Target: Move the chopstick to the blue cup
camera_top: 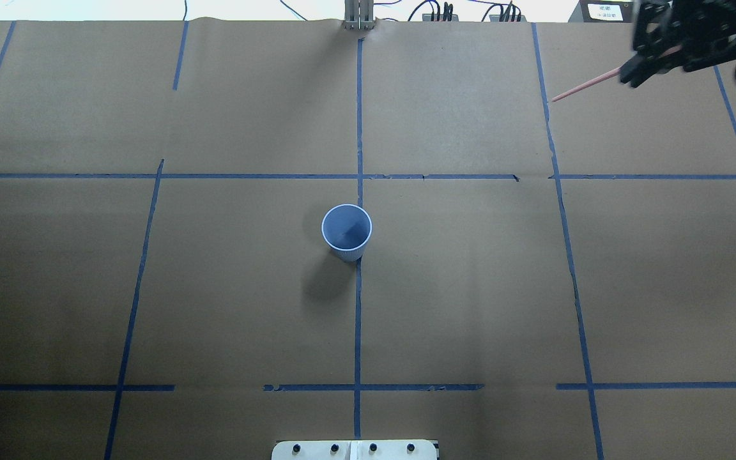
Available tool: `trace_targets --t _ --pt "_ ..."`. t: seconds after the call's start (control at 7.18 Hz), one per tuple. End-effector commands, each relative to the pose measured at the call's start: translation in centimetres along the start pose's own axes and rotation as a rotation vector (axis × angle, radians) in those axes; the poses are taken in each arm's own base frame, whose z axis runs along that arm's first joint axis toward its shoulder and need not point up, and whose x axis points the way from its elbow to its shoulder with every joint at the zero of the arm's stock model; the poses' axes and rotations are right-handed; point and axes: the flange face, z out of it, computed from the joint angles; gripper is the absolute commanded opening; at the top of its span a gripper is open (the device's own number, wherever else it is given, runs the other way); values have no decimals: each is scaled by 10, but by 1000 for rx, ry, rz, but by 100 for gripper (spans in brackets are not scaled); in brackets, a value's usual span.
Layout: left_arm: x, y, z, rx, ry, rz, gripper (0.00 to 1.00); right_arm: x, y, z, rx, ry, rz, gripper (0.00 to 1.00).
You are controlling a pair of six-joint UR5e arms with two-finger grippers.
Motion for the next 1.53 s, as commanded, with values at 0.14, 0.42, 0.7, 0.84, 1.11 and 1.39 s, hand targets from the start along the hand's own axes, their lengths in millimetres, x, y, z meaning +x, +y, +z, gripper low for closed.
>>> trace_targets --t 0.14,0.42,0.7,0.84,1.11,1.39 --pt "-49 0 42 17 17 20 100 -104 95 63 -24 21 112 0" --pt "-60 2 49 21 16 20 100 -165 136 103 -1 56 116 0" --pt "-62 2 51 18 16 17 100 -211 157 147 -12 116 100 0" --pt "-63 3 53 15 17 14 100 -229 163 164 -4 144 104 0" --pt "-66 3 55 12 17 11 100 -259 162 181 -13 173 108 0" --pt "-65 3 54 14 17 13 100 -262 161 195 -21 194 111 0"
